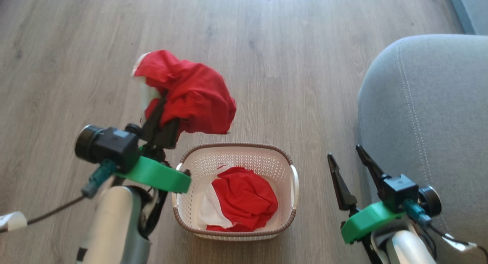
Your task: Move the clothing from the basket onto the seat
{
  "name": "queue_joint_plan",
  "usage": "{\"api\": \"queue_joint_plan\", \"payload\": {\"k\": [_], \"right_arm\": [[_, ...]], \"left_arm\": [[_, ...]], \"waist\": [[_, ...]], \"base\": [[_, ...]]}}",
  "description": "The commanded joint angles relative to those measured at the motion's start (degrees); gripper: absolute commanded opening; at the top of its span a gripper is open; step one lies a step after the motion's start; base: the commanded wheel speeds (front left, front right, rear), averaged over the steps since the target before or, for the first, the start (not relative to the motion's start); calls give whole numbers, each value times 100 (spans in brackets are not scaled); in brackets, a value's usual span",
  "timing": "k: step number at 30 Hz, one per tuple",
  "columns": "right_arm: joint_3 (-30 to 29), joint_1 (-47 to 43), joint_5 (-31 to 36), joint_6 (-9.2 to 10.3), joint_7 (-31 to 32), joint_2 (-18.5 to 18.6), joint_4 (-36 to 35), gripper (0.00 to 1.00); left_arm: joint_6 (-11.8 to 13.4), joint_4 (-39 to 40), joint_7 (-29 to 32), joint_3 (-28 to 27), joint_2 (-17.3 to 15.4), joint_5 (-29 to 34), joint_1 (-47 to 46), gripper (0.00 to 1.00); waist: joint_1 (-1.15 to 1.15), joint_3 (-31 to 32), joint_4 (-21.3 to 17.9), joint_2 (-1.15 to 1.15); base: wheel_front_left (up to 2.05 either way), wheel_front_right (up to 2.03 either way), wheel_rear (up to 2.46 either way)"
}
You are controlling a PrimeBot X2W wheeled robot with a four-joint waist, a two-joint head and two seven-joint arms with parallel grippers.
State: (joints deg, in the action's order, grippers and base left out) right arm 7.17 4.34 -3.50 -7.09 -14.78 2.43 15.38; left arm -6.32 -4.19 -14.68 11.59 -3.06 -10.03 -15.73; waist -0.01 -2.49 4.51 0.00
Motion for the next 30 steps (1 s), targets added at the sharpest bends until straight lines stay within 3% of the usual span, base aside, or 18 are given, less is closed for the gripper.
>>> {"api": "queue_joint_plan", "payload": {"k": [1, 10, 20, 24, 30], "right_arm": [[131, 18, 31, -40, -22, 44, -251, 100], [350, -140, 42, -40, -22, 44, -413, 100], [364, -65, 88, -40, -22, 44, -454, 100], [752, -37, 148, -40, -22, 75, -709, 100], [1705, 85, 162, -40, -22, 690, -1375, 100]], "left_arm": [[-38, 393, -31, -52, 7, 26, -93, 0], [-110, 717, -31, 632, 14, 116, 181, 0], [-115, 574, -31, 822, -59, 106, 166, 0], [-116, 606, -31, 807, -66, 100, 143, 0], [-116, 625, -31, 811, -102, 93, 100, 0]], "waist": [[1, 65, 47, 0], [1, 94, 41, 0], [1, 11, -9, 0], [1, -11, -30, 0], [1, -85, -65, 0]], "base": [[0, 0, 0], [0, 0, 0], [0, 0, 0], [0, 0, 0], [0, 0, 0]]}}
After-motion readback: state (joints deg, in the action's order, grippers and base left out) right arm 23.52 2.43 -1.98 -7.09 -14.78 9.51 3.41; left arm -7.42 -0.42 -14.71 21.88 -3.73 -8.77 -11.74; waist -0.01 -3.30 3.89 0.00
